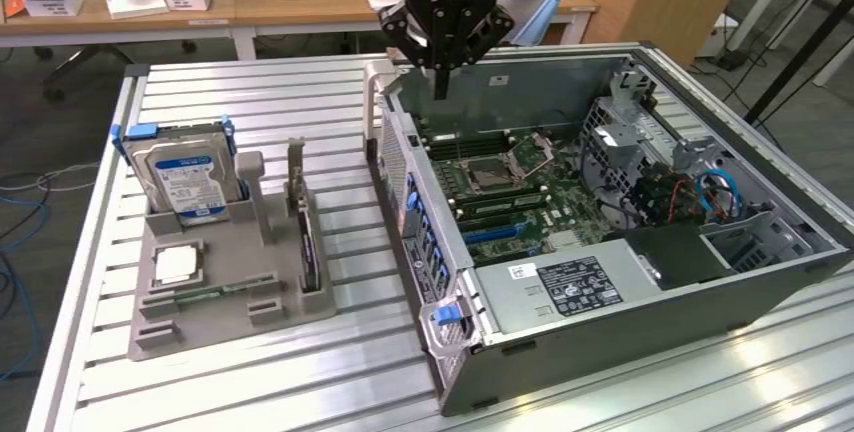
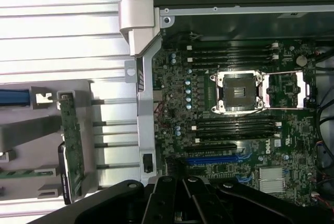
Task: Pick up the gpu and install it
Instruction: 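Reach for the gpu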
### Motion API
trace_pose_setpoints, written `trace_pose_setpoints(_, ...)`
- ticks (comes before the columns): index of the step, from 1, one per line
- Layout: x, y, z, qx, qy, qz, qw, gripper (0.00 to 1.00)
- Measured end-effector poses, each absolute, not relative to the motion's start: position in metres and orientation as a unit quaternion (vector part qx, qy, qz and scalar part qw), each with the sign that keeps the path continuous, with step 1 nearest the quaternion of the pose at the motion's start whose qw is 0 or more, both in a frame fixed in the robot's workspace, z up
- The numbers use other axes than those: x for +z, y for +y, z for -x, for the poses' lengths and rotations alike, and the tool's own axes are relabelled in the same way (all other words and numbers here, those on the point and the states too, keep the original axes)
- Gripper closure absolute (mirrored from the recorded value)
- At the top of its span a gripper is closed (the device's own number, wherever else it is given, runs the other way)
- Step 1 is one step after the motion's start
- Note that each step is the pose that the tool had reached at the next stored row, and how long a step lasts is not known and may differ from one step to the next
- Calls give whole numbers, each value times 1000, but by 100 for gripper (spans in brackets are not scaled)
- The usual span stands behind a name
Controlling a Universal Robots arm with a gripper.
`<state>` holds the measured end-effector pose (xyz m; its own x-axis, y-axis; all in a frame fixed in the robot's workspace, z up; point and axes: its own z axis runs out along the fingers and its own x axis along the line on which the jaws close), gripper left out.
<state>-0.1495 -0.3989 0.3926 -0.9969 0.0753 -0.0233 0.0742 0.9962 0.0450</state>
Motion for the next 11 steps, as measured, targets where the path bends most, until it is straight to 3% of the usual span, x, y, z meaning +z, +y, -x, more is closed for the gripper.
trace_pose_setpoints(11, 392, -399, 160, 22, 999, -37, 13, 89)
